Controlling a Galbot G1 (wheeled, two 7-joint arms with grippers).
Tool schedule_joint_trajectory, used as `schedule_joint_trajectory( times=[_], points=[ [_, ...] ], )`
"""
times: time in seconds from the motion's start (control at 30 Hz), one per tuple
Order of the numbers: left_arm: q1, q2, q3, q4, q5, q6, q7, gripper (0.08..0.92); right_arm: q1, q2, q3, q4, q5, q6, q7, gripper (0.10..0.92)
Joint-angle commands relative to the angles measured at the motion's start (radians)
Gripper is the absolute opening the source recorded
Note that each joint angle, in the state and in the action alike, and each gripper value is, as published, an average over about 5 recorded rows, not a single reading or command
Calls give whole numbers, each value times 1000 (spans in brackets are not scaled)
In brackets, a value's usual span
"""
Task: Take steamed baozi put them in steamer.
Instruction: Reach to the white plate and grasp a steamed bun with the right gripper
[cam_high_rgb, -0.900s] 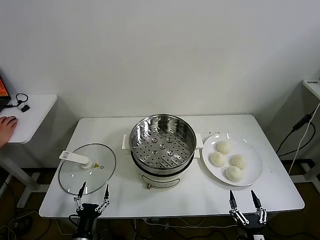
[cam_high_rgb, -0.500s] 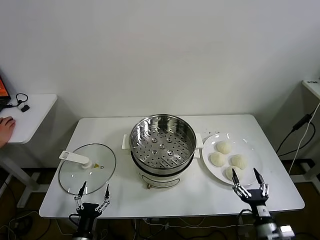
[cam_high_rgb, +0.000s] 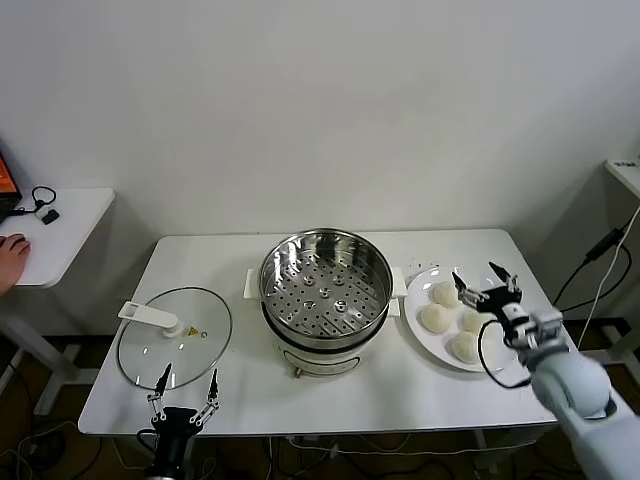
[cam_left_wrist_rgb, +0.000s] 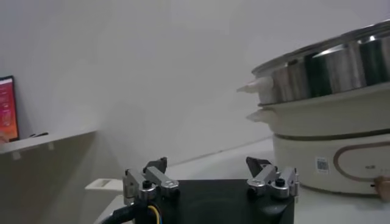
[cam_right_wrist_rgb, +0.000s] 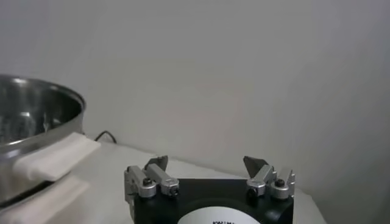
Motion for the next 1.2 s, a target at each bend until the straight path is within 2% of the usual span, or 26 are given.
schedule_joint_trajectory(
  times=[0.03,0.17,0.3,0.57,0.73,1.0,1.2],
  points=[
    [3,0,0,-1,1,-1,0,823,443,-317,-378,-102,0,-221,-288,823],
    [4,2,0,3,1,-5,0,823,597,-382,-526,-158,-78,-177,-505,823],
    [3,5,5,12,5,-9,2,823,916,-377,-861,-236,-151,-63,-682,823],
    [1,10,21,25,17,-15,6,823,1522,-233,-1556,-370,-202,121,-888,823],
    [1,18,17,27,16,-18,10,823,1776,-117,-1883,-430,-199,260,-988,823],
    [-5,19,13,35,13,-24,11,823,1850,57,-2062,-565,-233,354,-1056,823],
    [-11,15,10,39,13,-25,13,823,1753,139,-2023,-682,-219,360,-1074,823]
  ],
)
